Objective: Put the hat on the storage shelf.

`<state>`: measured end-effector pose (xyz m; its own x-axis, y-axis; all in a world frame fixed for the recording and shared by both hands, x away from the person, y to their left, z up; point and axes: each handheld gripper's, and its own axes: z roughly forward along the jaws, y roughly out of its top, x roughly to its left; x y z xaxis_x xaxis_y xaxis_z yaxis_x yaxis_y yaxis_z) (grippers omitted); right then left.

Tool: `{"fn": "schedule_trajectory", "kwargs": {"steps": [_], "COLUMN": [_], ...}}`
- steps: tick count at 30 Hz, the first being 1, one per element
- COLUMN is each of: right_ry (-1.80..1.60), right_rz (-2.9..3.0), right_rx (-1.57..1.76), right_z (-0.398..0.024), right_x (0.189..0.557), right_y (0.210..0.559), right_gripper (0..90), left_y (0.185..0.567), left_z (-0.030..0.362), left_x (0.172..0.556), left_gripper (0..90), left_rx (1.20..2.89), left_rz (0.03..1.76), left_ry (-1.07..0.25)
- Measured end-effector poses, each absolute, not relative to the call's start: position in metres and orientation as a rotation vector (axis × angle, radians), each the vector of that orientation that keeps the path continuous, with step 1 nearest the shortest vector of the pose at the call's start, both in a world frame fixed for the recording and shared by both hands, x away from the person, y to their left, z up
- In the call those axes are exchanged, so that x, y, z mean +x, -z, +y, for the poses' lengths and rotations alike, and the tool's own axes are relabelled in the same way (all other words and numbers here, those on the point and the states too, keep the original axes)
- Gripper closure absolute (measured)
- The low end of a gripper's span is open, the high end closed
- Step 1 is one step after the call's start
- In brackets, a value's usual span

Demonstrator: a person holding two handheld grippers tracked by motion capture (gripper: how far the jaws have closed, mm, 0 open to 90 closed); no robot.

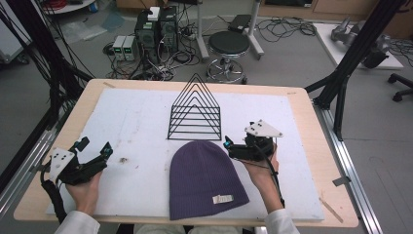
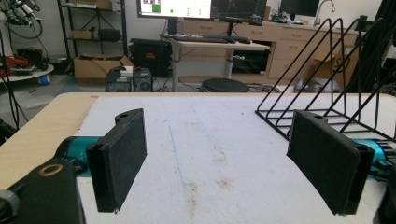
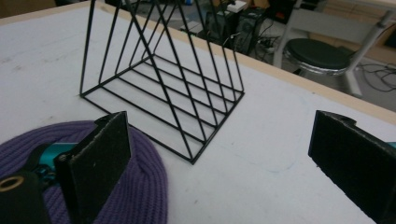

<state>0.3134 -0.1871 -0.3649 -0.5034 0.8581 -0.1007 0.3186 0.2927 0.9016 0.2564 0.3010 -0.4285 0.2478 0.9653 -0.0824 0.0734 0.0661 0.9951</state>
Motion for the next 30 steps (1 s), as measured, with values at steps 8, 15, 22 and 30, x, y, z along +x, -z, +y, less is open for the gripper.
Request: {"fn": "schedule_trajectory", "kwargs": {"steps": [8,15,22,30], "right_ry": [-1.153,-1.153,-1.202,-1.200], "right_rz": [2.048,2.081,2.059,2.094], "right_rx": [1.019,0.996,1.006,1.014], "right_z": [-0.173,-0.156,-0.143,-0.133], "right_x": [0.322,0.329,0.333,0.340], "right_y": [0.359,0.356,0.362,0.372], "right_gripper": [5.2,5.1,5.1,5.0], "left_y": [0.428,0.429,0.428,0.428], "left_z": [0.306,0.306,0.302,0.304], "left_x": [0.257,0.257,0.256,0.256], "left_gripper": [19.7,19.7,19.7,19.7], "left_rx": [1.303,1.311,1.323,1.323], "left_rz": [1.110,1.108,1.089,1.093], "left_ry": [-0.936,-0.943,-0.949,-0.946]}}
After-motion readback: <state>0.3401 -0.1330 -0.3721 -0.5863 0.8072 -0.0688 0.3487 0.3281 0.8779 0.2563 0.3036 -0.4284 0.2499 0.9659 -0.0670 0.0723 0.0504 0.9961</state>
